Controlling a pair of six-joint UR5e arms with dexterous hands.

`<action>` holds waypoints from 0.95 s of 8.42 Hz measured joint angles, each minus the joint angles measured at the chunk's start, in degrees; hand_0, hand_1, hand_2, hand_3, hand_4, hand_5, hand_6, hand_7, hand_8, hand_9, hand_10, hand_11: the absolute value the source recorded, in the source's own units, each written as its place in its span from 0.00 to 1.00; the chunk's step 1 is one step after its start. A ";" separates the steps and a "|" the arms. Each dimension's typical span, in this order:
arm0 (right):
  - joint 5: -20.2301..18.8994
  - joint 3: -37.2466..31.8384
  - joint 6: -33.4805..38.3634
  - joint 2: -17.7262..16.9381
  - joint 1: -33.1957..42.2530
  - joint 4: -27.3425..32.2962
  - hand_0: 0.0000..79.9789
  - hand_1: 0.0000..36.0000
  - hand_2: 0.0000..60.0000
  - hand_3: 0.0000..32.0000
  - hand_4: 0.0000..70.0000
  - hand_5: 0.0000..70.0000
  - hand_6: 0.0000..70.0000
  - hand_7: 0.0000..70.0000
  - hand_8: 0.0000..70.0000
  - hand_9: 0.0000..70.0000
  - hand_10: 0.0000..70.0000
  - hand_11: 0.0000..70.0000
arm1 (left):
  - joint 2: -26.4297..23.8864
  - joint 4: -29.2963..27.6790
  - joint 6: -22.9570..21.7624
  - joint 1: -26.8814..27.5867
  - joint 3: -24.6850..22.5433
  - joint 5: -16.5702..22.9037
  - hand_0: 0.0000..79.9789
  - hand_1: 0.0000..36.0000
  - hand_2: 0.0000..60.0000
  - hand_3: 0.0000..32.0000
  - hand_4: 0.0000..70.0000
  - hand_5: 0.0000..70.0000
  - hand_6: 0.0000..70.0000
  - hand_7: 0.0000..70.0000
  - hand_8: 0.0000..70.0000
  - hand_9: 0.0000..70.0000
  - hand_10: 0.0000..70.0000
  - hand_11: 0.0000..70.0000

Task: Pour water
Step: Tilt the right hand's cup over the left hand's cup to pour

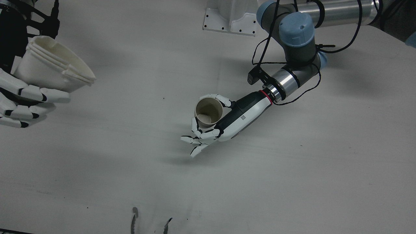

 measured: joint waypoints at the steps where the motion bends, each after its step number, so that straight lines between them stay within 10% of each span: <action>1: 2.18 1.59 -5.98 -0.06 -3.55 -0.59 1.00 1.00 1.00 0.00 0.70 0.31 0.81 1.00 0.46 0.66 0.00 0.00 | -0.72 0.03 -0.16 -0.04 -0.02 0.03 1.00 1.00 1.00 0.00 0.77 1.00 0.31 0.29 0.08 0.04 0.11 0.21; 8: 18.44 2.02 -34.74 0.59 -19.74 1.86 1.00 1.00 1.00 0.00 0.50 0.31 0.68 1.00 0.45 0.64 0.00 0.00 | -3.34 3.74 -1.90 -0.18 -4.57 0.09 1.00 1.00 1.00 0.00 0.78 1.00 0.31 0.29 0.09 0.05 0.11 0.21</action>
